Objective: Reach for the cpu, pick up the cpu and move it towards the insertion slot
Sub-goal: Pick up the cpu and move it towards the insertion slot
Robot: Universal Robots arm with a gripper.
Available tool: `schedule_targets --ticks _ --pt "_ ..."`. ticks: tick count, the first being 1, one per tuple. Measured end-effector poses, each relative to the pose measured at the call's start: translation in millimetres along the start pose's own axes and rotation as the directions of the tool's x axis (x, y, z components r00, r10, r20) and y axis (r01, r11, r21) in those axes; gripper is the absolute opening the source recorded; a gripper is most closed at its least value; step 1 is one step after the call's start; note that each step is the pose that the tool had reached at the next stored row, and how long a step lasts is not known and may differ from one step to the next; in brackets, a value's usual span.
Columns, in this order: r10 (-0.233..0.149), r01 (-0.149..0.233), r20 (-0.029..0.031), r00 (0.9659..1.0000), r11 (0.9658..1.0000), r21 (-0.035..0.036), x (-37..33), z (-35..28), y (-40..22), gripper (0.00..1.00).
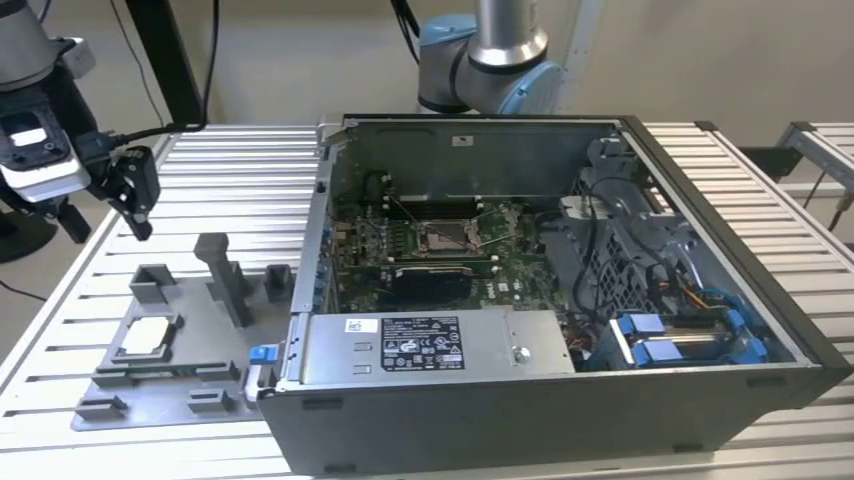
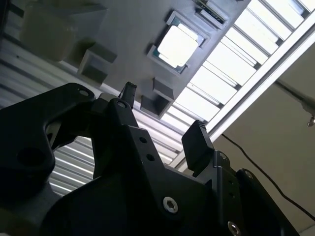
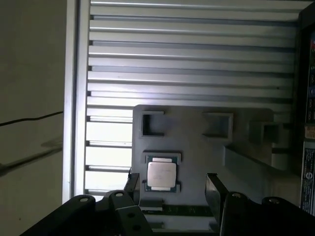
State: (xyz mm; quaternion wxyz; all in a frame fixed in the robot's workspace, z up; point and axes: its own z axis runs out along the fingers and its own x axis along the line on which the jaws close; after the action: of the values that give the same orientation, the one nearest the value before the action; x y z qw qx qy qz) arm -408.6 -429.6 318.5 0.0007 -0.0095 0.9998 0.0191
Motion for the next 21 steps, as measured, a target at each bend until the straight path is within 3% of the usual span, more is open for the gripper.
schedule_targets --ticks 21 --pt "0.0 0.0 -0.0003 1.0 1.0 0.0 1.0 14.8 -0.8 1.0"
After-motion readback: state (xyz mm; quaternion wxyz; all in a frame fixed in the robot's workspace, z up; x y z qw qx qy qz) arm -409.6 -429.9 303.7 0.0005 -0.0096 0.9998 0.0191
